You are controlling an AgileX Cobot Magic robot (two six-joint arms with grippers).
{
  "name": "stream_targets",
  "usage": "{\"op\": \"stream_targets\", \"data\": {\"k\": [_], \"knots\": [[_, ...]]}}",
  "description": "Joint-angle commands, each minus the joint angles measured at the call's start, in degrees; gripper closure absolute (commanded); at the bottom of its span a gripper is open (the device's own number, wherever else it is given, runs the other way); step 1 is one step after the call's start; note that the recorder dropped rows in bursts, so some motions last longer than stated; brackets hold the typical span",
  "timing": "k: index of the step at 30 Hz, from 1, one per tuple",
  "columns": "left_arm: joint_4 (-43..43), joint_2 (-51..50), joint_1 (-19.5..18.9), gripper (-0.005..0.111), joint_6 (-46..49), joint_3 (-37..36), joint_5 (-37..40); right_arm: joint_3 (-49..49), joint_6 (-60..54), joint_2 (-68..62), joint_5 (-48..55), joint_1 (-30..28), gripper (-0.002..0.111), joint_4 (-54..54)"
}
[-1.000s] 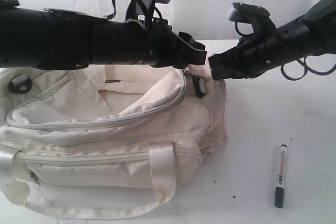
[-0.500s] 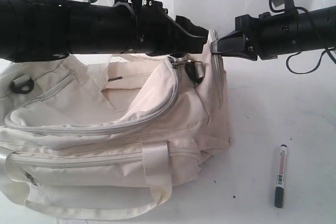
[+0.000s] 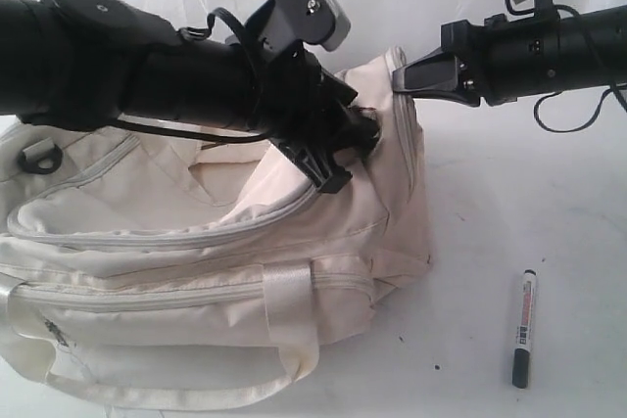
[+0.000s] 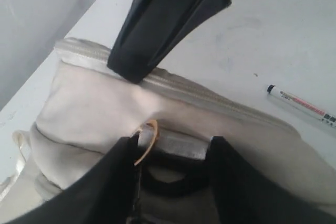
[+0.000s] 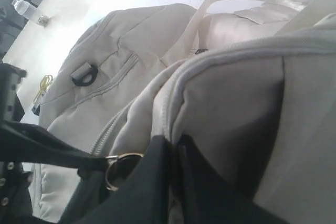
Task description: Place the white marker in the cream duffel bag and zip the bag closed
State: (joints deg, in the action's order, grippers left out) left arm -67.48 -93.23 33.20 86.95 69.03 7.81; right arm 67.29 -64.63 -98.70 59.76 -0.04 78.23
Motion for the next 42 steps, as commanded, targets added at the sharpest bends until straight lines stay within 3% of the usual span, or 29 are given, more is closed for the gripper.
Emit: {"op": "stream_targets", "data": {"k": [1, 8, 16, 22, 27, 37, 42], "knots": [[-0.58, -1.63, 0.44, 0.056, 0.4, -0.36, -0.28, -0.03, -1.38, 0.87, 1.61, -0.65, 0.108, 3.37], [-0.58, -2.36, 3.53, 0.056, 3.42, -0.24, -7.5, -0.03, -1.62, 0.87, 1.72, -0.65, 0.108, 3.37], [-0.58, -2.36, 3.62, 0.058, 4.4, -0.24, -10.3, -0.03, -1.87, 0.87, 1.81, -0.65, 0.108, 3.37], [-0.58, -2.36, 3.62, 0.089, 4.29, -0.24, -12.59, -0.03, -2.13, 0.87, 2.78, -0.65, 0.108, 4.54], [-0.58, -2.36, 3.62, 0.103, 4.29, -0.24, -13.38, -0.03, -2.13, 0.87, 3.16, -0.65, 0.108, 4.56], [-2.72, 1.45, 3.62, 0.103, 4.29, -0.24, -13.7, -0.03, -2.28, 0.87, 3.33, -0.65, 0.108, 4.64], [-5.54, 2.7, 3.62, 0.103, 4.29, -0.34, -10.07, -0.03, -2.37, 0.87, 3.33, -0.65, 0.108, 4.64]]}}
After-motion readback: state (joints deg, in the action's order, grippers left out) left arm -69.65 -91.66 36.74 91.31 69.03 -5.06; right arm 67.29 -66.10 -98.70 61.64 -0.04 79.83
